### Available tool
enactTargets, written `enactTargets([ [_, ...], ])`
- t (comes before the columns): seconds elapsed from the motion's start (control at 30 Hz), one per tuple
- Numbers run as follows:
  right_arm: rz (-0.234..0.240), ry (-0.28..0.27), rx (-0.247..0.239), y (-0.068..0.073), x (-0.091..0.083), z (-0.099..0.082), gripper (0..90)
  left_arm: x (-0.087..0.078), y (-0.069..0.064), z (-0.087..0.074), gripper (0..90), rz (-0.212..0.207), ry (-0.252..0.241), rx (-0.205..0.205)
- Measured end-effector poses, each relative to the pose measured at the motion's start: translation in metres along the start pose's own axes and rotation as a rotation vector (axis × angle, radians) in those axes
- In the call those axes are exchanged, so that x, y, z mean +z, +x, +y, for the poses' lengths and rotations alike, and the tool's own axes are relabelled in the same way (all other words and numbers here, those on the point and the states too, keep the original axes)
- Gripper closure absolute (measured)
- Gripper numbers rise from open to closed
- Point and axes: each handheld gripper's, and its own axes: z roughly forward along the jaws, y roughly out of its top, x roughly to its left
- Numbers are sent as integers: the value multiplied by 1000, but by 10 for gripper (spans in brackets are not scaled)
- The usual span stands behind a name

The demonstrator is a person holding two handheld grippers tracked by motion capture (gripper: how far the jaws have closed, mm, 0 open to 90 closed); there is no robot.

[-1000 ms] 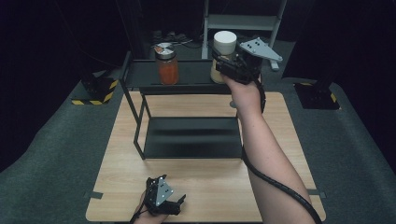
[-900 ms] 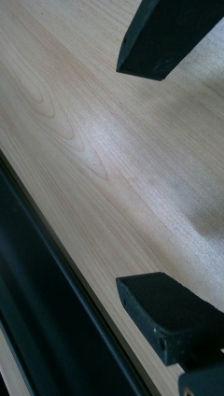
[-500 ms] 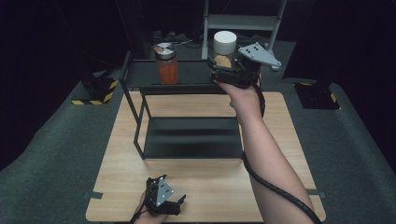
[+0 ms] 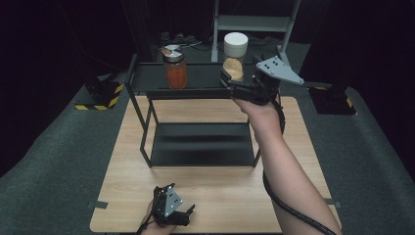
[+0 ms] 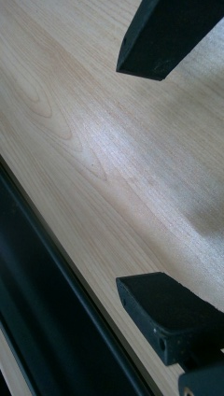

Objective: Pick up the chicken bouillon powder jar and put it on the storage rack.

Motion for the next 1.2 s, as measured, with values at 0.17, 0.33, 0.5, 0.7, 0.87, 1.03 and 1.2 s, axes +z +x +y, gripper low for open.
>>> enactTargets([
  [0.17,16,0,-10,1,-15,-4,0,0,0,0,12,0,0,-3],
  [0.33,30,-8,-32,4,-30,-10,0,0,0,1,12,2,3,2],
  [0.5,42,-18,-70,9,-45,-16,0,0,0,1,12,1,7,-3],
  [0.7,57,-22,-91,14,-60,-23,0,1,0,2,12,3,9,-2],
  [0.87,68,-10,-98,16,-69,-30,0,1,-1,2,12,4,14,8],
  [1.03,68,2,-97,17,-76,-38,0,1,0,3,12,3,15,2],
  [1.2,73,7,-105,17,-83,-46,0,1,0,2,12,-6,9,11],
])
